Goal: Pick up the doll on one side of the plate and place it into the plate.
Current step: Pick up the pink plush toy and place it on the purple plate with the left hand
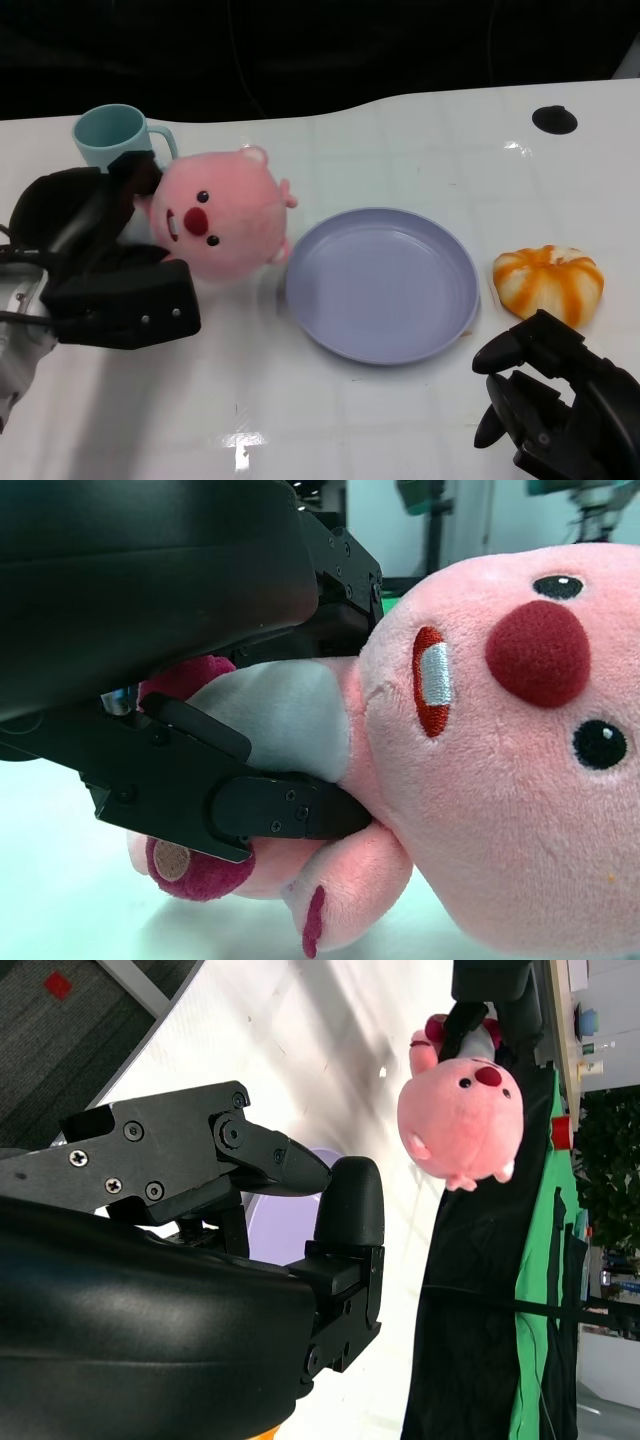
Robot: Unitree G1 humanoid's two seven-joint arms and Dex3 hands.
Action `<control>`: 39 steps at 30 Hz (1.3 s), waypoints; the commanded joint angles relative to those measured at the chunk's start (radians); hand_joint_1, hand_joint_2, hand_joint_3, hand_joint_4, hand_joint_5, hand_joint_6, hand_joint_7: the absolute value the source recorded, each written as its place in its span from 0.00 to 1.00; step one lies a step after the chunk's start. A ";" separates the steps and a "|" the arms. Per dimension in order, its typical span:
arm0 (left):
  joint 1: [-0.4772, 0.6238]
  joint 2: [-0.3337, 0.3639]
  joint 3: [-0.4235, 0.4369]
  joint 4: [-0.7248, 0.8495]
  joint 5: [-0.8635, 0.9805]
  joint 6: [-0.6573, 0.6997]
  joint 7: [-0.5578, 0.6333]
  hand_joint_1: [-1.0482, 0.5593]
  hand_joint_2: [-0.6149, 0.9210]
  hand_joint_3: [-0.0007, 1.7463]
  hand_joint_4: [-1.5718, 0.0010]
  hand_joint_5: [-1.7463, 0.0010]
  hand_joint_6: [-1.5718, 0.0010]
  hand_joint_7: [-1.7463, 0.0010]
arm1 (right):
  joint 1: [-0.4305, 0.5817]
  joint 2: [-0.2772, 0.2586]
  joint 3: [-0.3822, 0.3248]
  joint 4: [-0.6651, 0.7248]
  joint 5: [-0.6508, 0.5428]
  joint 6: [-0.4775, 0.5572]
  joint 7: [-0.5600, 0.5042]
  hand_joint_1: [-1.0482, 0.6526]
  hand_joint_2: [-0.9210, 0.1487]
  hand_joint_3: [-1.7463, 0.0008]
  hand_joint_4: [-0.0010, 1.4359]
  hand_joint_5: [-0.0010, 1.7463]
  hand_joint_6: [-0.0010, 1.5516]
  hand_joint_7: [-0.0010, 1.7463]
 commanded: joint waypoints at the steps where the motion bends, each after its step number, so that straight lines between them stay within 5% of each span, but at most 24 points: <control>1: -0.008 0.002 0.016 -0.074 -0.007 0.023 -0.060 0.53 0.84 0.40 0.45 0.00 0.60 0.00 | -0.001 -0.006 -0.003 -0.006 0.001 0.005 -0.004 0.44 0.00 0.66 0.35 0.99 0.23 0.96; 15: -0.073 -0.118 -0.024 -0.117 0.005 0.040 -0.162 0.51 0.88 0.33 0.45 0.00 0.61 0.00 | 0.002 -0.010 -0.004 -0.011 0.001 0.002 -0.005 0.44 0.00 0.66 0.34 0.99 0.24 0.96; 23: -0.099 -0.215 -0.065 -0.101 0.023 0.031 -0.162 0.52 0.76 0.54 0.42 0.00 0.56 0.00 | 0.006 -0.014 -0.001 -0.011 -0.004 -0.002 0.000 0.44 0.00 0.66 0.35 1.00 0.24 0.96; 39: -0.184 -0.344 -0.141 0.015 0.052 0.044 -0.186 0.53 0.75 0.56 0.44 0.00 0.59 0.00 | 0.018 -0.016 0.016 -0.028 -0.016 -0.007 -0.001 0.44 0.00 0.66 0.36 0.99 0.25 0.96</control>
